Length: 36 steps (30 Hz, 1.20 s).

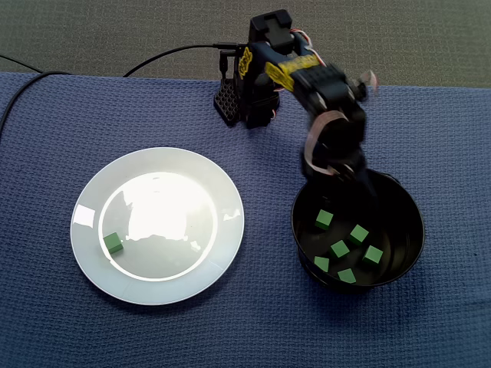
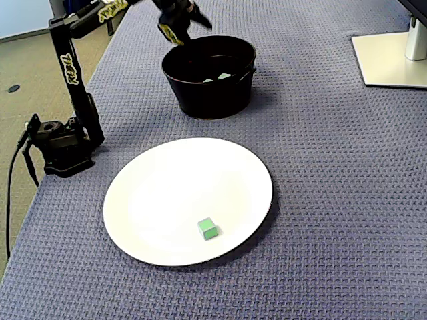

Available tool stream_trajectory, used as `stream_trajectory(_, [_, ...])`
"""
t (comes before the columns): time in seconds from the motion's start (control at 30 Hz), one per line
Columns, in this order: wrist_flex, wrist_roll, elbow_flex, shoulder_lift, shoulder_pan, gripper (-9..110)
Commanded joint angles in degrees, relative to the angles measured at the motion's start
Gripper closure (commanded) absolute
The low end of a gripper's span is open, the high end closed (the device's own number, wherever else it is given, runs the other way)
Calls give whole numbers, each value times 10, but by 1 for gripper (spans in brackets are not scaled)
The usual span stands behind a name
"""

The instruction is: Pick up the items on the white plate and put them in the black container.

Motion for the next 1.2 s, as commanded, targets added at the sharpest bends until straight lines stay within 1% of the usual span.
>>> stream_trajectory(0.0, [91,-17,-250,39,167,69])
stream_trajectory(0.1, [56,-17,-316,13,305,71])
stream_trajectory(0.2, [19,-30,-365,-62,408,71])
stream_trajectory(0.3, [12,-54,-396,-144,476,71])
stream_trajectory(0.43, [-2,-104,-425,-254,539,71])
stream_trajectory(0.63, [-9,-221,-517,-415,587,73])
stream_trajectory(0.83, [7,-309,-535,-492,611,73])
stream_trajectory(0.93, [27,-326,-539,-515,616,74])
stream_trajectory(1.17, [29,-349,-560,-568,628,74])
